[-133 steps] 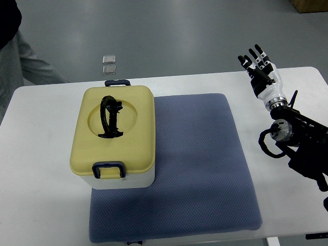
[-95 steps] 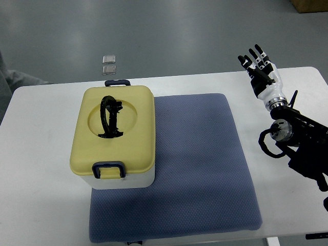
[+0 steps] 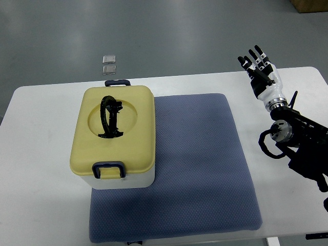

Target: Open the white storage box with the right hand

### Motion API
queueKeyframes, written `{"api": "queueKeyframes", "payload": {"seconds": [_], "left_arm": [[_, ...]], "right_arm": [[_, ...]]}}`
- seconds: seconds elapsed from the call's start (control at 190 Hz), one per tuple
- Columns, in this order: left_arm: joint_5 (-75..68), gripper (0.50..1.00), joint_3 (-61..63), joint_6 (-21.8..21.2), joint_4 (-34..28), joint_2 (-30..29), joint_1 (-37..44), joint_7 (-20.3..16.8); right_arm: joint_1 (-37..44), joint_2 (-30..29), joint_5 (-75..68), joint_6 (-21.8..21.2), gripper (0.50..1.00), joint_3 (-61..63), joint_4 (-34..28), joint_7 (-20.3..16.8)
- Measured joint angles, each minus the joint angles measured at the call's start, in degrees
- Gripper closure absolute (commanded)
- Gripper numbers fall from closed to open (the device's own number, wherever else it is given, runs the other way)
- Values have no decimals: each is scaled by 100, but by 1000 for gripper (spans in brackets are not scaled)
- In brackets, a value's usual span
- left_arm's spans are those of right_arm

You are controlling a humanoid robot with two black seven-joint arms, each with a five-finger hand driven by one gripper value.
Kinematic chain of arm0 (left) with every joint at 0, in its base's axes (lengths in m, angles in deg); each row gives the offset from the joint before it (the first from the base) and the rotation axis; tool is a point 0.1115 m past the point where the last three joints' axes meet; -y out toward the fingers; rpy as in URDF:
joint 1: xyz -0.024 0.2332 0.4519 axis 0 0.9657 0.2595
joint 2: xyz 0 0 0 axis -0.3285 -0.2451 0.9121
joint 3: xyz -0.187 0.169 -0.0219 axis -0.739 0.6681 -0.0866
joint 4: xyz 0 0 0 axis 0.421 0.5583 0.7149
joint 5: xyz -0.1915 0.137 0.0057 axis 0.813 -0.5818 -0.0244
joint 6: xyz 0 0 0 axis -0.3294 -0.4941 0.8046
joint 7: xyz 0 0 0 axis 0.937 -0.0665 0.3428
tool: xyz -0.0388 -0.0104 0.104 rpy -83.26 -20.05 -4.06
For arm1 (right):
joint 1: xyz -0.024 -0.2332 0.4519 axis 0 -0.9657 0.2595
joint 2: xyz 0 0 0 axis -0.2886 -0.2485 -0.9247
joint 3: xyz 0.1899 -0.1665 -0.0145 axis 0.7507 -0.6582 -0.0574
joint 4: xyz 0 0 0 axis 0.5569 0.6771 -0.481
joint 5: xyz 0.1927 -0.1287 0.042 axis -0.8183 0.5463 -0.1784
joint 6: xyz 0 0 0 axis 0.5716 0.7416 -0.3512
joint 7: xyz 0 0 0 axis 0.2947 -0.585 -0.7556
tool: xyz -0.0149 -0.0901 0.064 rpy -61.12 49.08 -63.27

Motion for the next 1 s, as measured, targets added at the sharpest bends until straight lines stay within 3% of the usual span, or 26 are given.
{"api": "queueKeyframes", "payload": {"seconds": [1.001], "left_arm": [[0, 500, -2, 0, -4, 0, -1, 0]], "right_arm": [[99, 21, -47, 67, 572, 11, -193, -7]]}}
